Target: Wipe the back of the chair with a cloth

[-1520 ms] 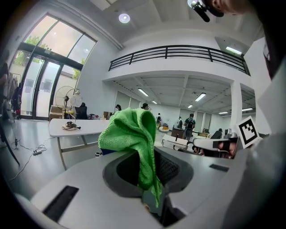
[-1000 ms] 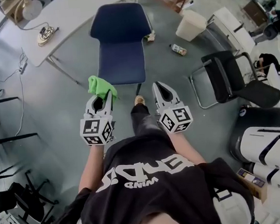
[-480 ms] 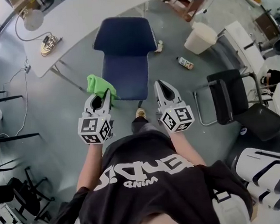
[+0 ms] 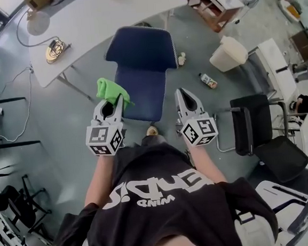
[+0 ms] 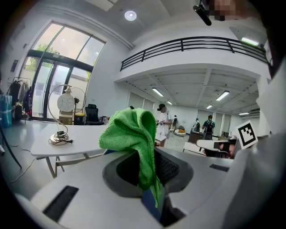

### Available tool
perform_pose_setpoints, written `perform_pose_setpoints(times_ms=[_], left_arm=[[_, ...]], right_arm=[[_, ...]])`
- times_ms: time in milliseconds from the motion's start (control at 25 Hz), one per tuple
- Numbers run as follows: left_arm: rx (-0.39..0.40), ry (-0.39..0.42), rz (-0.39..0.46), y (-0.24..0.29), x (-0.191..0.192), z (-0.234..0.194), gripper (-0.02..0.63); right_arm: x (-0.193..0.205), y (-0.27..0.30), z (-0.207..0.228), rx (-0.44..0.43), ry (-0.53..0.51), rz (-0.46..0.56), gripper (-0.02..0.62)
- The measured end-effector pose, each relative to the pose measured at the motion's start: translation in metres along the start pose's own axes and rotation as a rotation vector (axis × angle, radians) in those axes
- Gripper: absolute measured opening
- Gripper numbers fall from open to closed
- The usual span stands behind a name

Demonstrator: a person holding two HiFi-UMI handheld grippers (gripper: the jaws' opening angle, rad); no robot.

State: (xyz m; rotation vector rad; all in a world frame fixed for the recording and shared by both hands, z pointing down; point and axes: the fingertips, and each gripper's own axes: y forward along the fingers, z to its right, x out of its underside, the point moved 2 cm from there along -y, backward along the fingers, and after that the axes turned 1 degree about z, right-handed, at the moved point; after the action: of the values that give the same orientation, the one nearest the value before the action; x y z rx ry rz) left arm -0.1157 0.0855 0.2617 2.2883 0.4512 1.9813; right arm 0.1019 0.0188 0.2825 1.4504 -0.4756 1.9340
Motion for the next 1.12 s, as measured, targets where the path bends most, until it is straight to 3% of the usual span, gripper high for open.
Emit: perform_pose_setpoints(times_ms=[280, 1120], left_arm=[[-0.02, 0.004, -0.011, 0.019, -0.003, -0.029, 0.064], [0.058, 0.012, -0.072, 0.145, -0.009, -0.106, 0.064]], right_arm=[[-0.001, 0.036, 0.003, -0.01, -0.003, -0.017, -0.003], [0.012, 0.132, 0.038, 0.085, 0.002, -0.025, -0.003]])
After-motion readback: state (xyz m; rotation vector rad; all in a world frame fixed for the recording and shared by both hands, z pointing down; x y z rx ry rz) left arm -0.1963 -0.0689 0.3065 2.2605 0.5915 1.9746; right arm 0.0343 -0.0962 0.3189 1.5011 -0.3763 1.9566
